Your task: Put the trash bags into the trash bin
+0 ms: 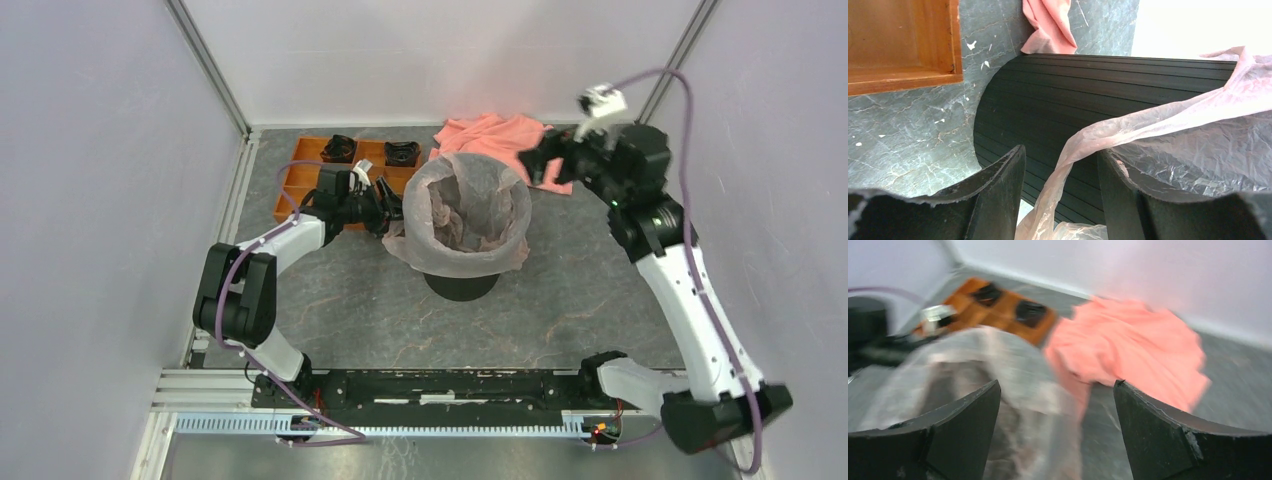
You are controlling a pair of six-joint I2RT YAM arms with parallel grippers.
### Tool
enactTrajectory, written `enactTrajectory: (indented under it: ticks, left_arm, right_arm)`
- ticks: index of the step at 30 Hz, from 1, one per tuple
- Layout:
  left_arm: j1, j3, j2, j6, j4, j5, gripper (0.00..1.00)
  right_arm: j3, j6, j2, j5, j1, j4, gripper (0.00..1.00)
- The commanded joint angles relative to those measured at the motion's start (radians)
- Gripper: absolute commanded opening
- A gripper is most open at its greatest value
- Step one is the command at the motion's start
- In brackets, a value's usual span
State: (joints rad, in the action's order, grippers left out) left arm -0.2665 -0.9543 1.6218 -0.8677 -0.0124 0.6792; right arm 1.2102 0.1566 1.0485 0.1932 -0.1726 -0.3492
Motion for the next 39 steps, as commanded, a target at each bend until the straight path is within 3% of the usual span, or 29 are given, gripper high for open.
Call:
enactTrajectory:
  ticks: [1,4,8,11,13,18,23,33,39]
  left_arm:
    - [-0.024,0.006,-0.019,-0.025,-0.06,0.043,0.61]
    - [-0.027,0.006,-0.017,-0.025,-0.06,0.045,0.61]
    - [-0.028,0.006,-0.017,-0.025,-0.06,0.044,0.61]
    - [-0.03,0.006,-0.011,-0.025,-0.06,0.046,0.57]
    - [-0.029,0.006,-0.009,-0.025,-0.06,0.048,0.52]
    - [-0.033,0.009,-0.001,-0.032,-0.065,0.049,0.28]
    - [-0.033,0.011,0.013,-0.042,-0.069,0.058,0.13]
    - [-0.034,0.005,-0.004,-0.031,-0.066,0.057,0.1]
    - [-0.034,-0.005,-0.043,-0.009,-0.051,0.036,0.1]
  right_arm:
    - [0.269,-0.1,0.181,0.151,-0.281,-0.074,0.9]
    - [0.324,-0.128,0.257,0.141,-0.398,-0.078,0.9]
    - [0.319,-0.148,0.344,0.02,-0.432,-0.134,0.66]
    - [0.305,-0.181,0.395,-0.178,-0.44,-0.202,0.57]
    - [0.258,-0.204,0.401,-0.351,-0.442,-0.195,0.52]
    - [0.22,-0.235,0.45,-0.477,-0.442,-0.194,0.47]
    - [0.233,-0.204,0.482,-0.729,-0.497,-0.217,0.46]
    - [0.27,-0.158,0.421,-0.425,-0.534,-0.155,0.57]
    - [0.283,-0.097,0.49,-0.28,-0.534,-0.073,0.66]
